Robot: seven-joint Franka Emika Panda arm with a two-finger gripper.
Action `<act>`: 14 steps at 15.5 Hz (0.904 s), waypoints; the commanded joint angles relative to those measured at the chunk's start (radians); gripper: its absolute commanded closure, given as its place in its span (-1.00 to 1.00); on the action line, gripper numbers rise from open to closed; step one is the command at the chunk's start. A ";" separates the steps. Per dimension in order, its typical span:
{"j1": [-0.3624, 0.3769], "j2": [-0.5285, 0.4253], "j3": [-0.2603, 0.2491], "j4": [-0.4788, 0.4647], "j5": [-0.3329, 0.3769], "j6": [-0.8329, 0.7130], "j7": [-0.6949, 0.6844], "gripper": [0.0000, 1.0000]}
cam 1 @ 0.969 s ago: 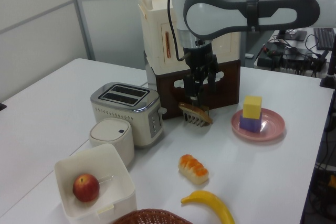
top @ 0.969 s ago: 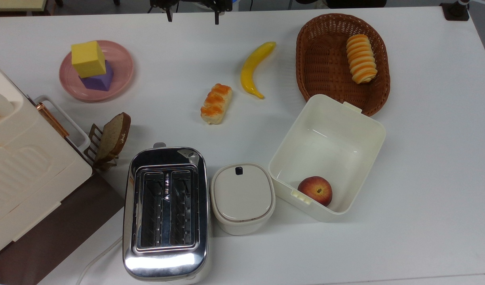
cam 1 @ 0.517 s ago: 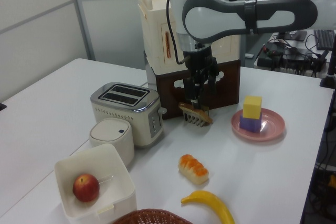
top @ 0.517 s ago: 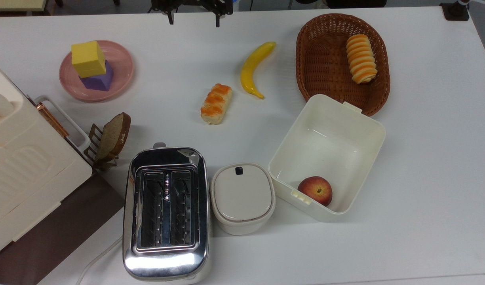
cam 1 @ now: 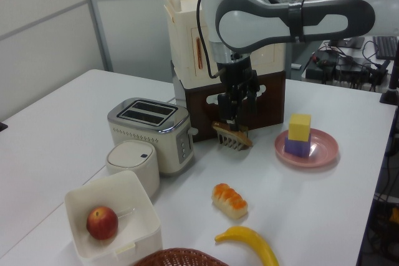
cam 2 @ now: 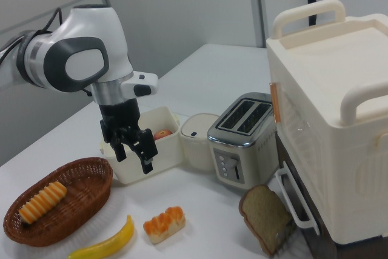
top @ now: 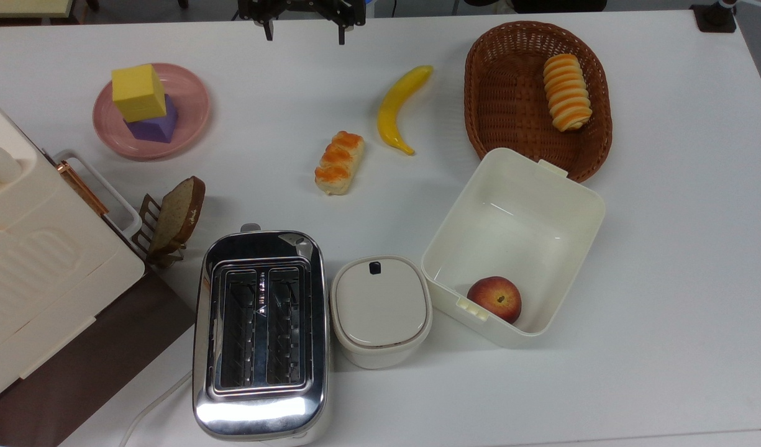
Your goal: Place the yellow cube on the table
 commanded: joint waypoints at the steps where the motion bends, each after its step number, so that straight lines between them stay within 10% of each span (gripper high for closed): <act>1: 0.009 -0.015 -0.012 -0.021 0.018 0.022 -0.006 -1.00; 14: 0.008 -0.018 -0.012 -0.022 0.018 0.022 -0.018 -1.00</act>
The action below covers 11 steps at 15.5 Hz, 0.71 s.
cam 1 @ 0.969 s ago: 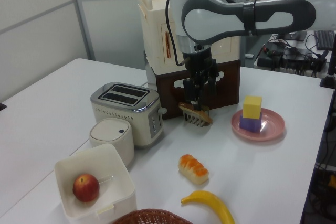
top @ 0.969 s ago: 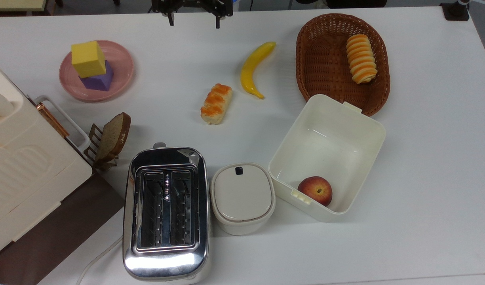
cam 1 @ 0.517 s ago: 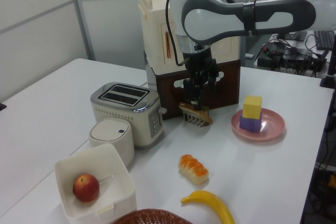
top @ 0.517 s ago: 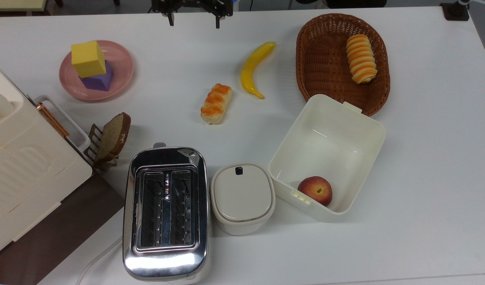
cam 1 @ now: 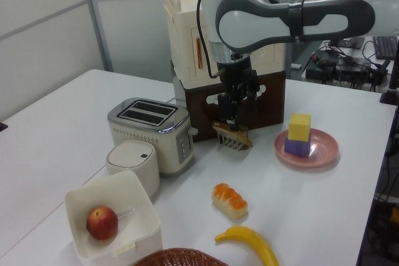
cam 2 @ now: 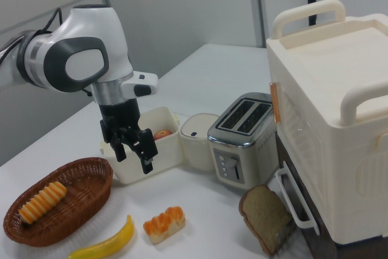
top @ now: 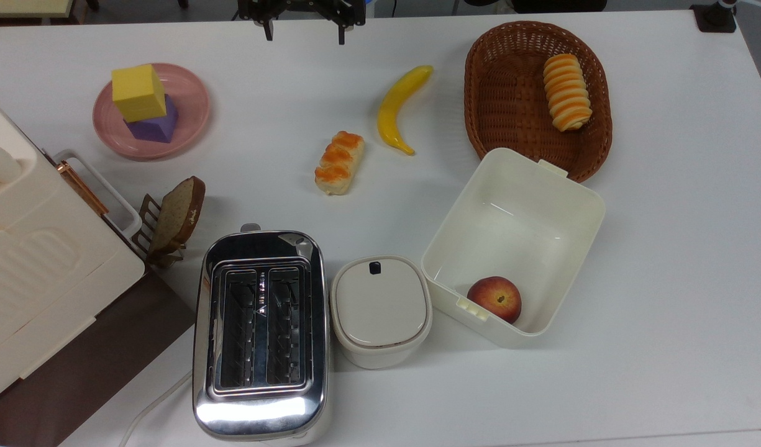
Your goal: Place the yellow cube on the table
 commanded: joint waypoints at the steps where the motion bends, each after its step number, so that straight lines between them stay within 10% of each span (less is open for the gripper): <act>1: 0.008 -0.017 -0.012 -0.024 0.018 0.022 -0.016 -1.00; 8: 0.000 -0.017 -0.023 -0.051 0.003 0.051 -0.020 -1.00; 11: 0.002 -0.017 -0.134 -0.055 0.000 0.043 -0.155 -1.00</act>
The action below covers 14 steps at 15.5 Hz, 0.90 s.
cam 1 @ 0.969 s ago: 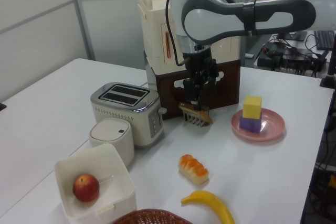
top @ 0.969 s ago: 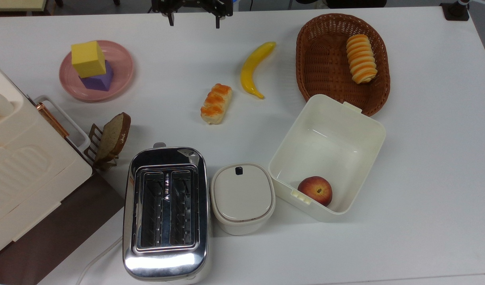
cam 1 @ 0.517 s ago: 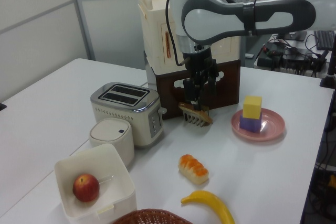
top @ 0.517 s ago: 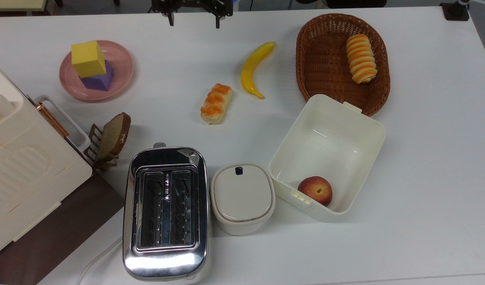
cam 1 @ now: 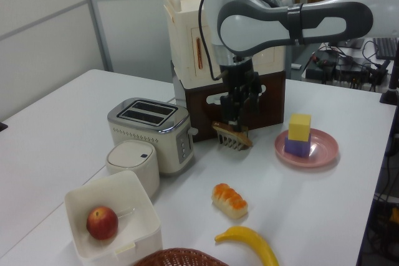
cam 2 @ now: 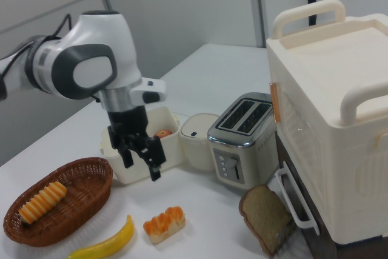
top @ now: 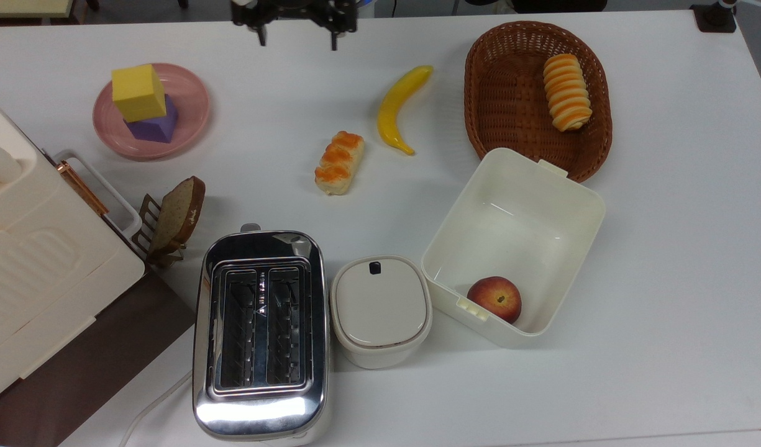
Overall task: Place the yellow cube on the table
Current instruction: 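Move the gripper over the pink plate and lower onto the yellow cube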
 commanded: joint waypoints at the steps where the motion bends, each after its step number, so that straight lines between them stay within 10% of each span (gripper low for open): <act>1: 0.012 -0.017 -0.164 -0.029 0.003 0.021 -0.188 -1.00; 7: 0.037 -0.011 -0.425 -0.033 -0.046 0.113 -0.460 -1.00; 14: 0.035 0.055 -0.499 -0.213 -0.092 0.415 -0.595 -1.00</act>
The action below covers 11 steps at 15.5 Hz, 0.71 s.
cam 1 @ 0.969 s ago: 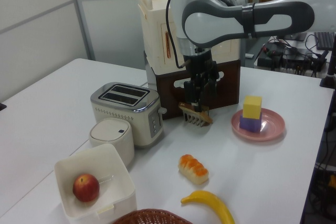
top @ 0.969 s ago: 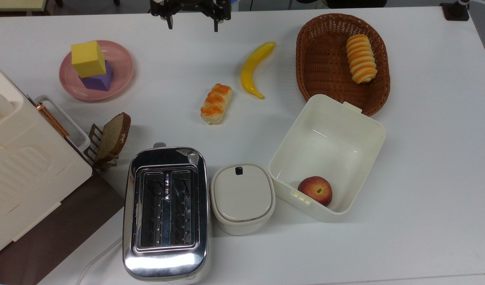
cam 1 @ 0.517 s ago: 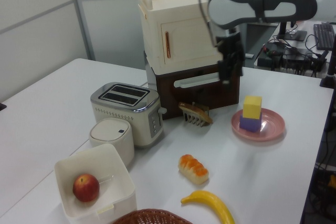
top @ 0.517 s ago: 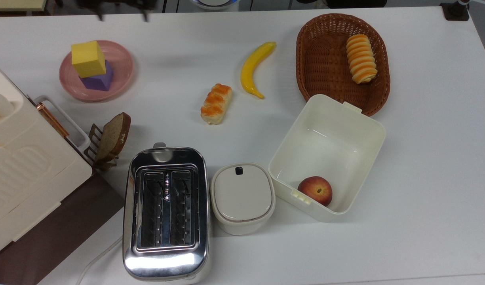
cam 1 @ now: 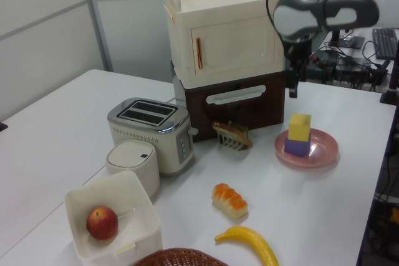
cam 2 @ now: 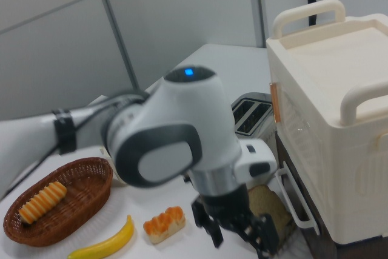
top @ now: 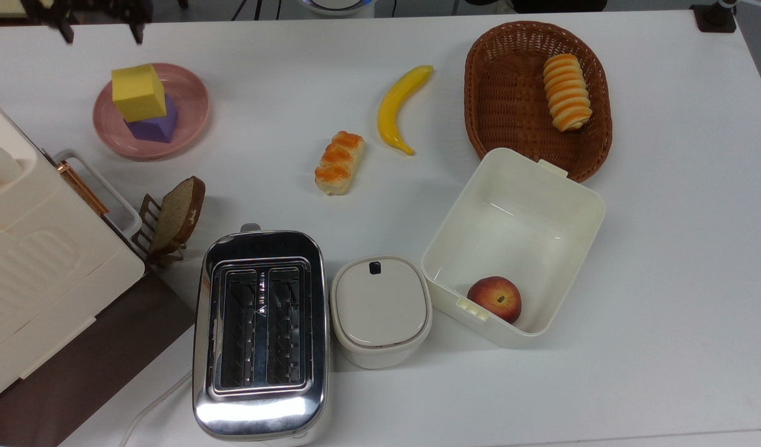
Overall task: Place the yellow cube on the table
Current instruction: 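Move the gripper over the pink plate and lower onto the yellow cube, then close the gripper on the yellow cube and lift it off the purple cube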
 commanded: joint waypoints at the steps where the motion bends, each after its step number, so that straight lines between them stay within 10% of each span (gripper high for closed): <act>1: 0.033 0.020 -0.021 -0.123 -0.059 0.151 -0.033 -1.00; 11: 0.041 0.039 -0.025 -0.177 -0.049 0.180 -0.047 -1.00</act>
